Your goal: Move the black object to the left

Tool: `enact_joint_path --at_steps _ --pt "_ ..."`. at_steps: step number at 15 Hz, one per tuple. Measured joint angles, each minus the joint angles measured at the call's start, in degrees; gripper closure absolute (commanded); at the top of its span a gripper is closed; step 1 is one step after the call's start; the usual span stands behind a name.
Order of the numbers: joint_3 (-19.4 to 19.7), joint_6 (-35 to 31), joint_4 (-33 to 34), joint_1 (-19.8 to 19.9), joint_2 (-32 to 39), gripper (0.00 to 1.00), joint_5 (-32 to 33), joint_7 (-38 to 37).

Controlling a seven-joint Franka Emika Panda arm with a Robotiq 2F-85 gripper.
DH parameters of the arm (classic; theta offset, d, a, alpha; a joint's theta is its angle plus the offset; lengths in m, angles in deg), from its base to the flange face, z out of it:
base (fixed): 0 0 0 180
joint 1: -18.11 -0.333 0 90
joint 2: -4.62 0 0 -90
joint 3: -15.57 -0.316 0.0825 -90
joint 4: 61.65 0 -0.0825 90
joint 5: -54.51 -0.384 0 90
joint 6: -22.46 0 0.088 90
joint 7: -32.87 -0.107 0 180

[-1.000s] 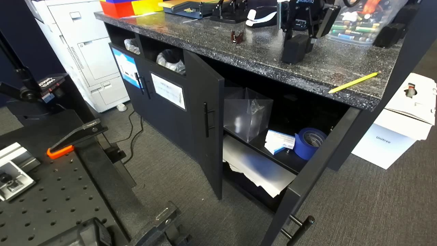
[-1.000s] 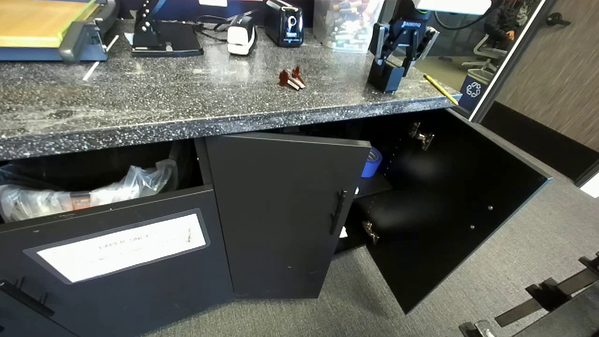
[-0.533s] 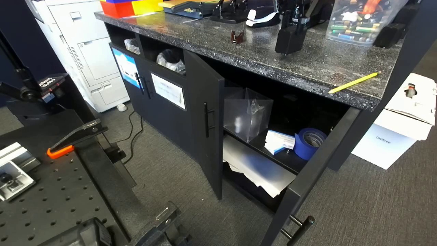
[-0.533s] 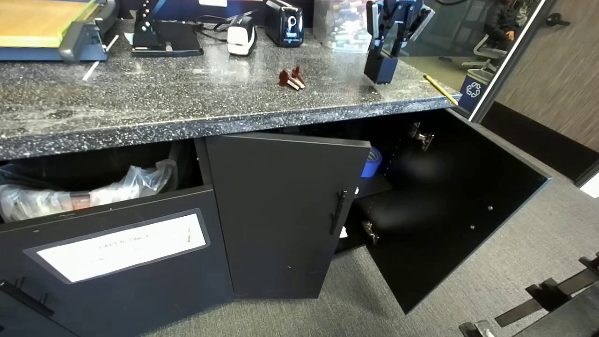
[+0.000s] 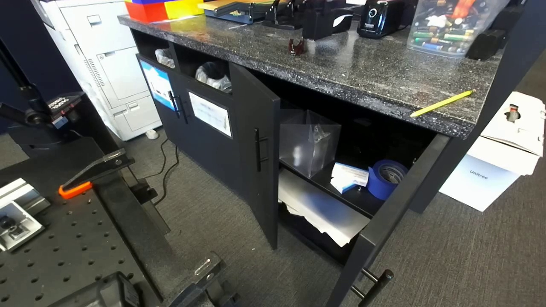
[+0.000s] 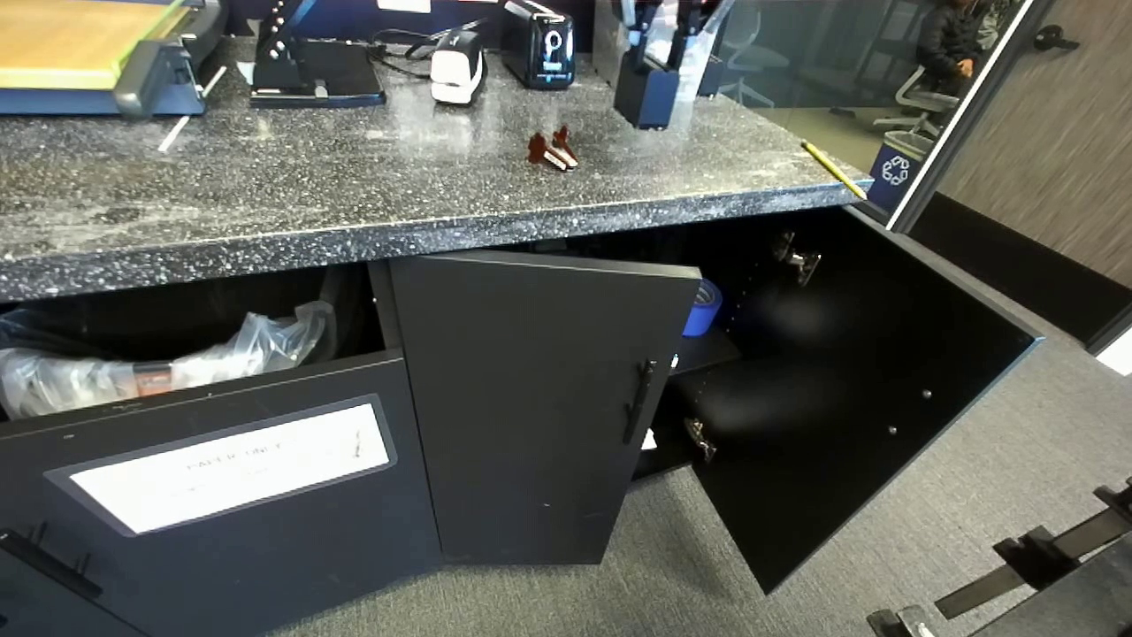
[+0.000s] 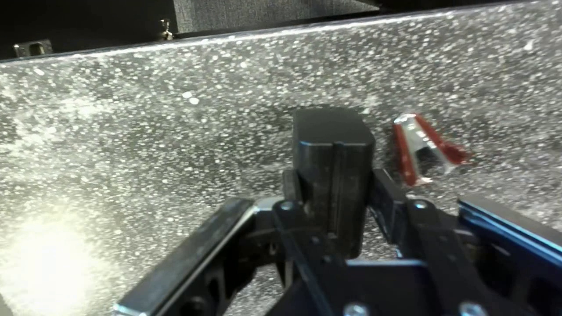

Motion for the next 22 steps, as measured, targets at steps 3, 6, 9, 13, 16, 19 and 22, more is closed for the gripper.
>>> enact_joint_path --at_steps 3,6,9,13,16,19,22 --pt "-1.7 1.5 0.8 -3.4 0.4 0.83 0.0 -0.4" --pt "-2.5 1.5 0.6 -6.3 1.0 0.83 0.0 -0.4" --pt "-3.3 1.5 0.6 -8.2 1.9 0.83 0.0 -0.4" --pt "-4.0 1.3 0.7 -9.0 4.2 0.83 0.0 -0.3" --pt "-4.0 1.0 1.0 -9.0 4.4 0.3 0.0 -0.3" --pt "-4.0 0.8 0.7 -8.8 4.6 0.1 0.0 -0.3" --pt "-4.8 1.3 1.1 -8.0 4.4 0.0 -0.4 0.0"
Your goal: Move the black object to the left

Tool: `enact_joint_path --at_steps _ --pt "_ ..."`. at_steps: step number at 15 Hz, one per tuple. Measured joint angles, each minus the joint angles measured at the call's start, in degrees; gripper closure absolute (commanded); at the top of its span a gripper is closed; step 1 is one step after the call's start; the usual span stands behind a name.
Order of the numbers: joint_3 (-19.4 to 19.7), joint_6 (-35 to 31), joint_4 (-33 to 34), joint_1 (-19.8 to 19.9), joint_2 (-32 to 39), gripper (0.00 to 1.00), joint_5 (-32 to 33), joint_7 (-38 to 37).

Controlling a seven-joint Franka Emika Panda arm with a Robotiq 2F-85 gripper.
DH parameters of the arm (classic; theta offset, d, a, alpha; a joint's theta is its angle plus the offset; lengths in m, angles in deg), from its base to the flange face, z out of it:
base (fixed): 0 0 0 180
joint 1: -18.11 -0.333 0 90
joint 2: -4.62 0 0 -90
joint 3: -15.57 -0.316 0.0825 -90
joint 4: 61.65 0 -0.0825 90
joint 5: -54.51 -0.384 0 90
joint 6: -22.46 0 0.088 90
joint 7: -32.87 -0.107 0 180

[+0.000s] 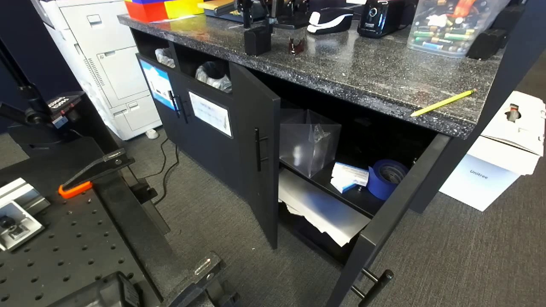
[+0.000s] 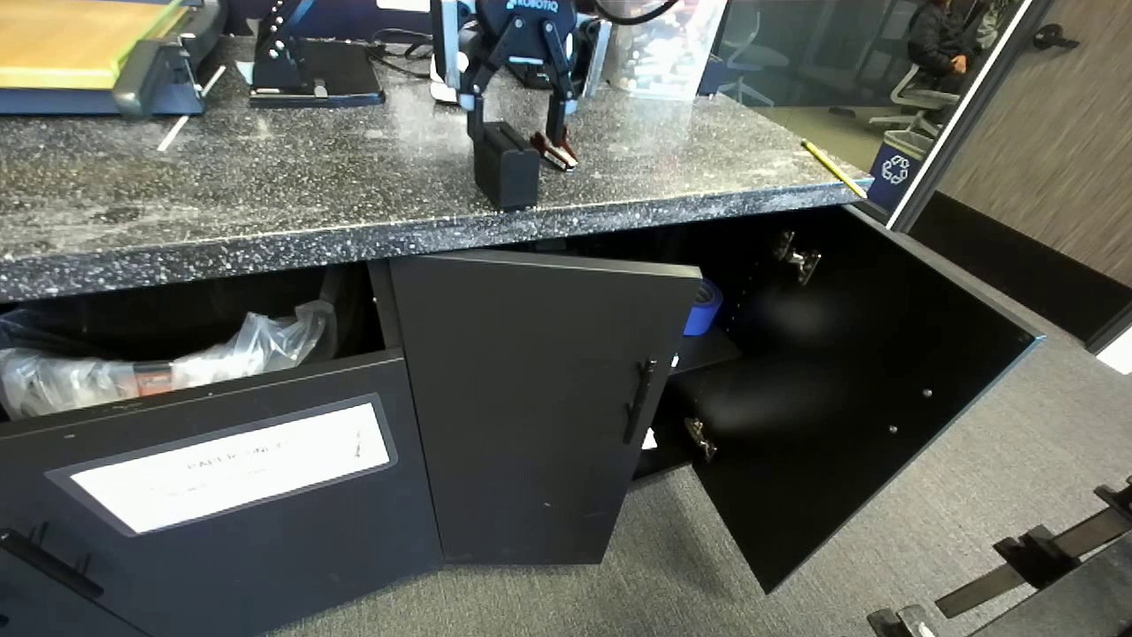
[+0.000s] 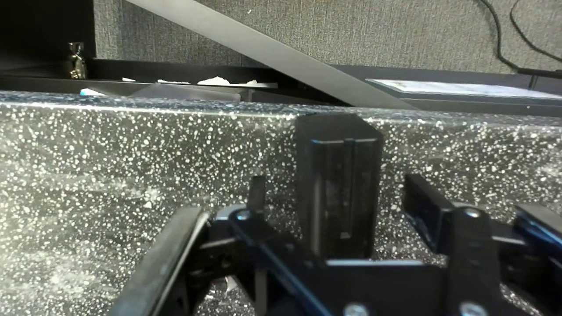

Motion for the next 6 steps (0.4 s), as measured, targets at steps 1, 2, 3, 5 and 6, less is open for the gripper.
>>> enact_joint_path --at_steps 1,2,3,5,6 --pt "-0.4 0.4 0.0 0.3 -0.5 0.0 -0.2 0.3" --pt "-0.9 1.2 0.0 0.6 -1.3 0.0 -0.4 0.7" --pt "-1.5 2.8 0.1 0.8 -2.4 0.0 -0.6 1.3" --pt "-2.3 5.7 -0.1 1.2 -4.9 0.0 -1.2 2.0" --pt "-2.3 5.7 -0.3 1.2 -5.2 0.0 -1.2 2.0"
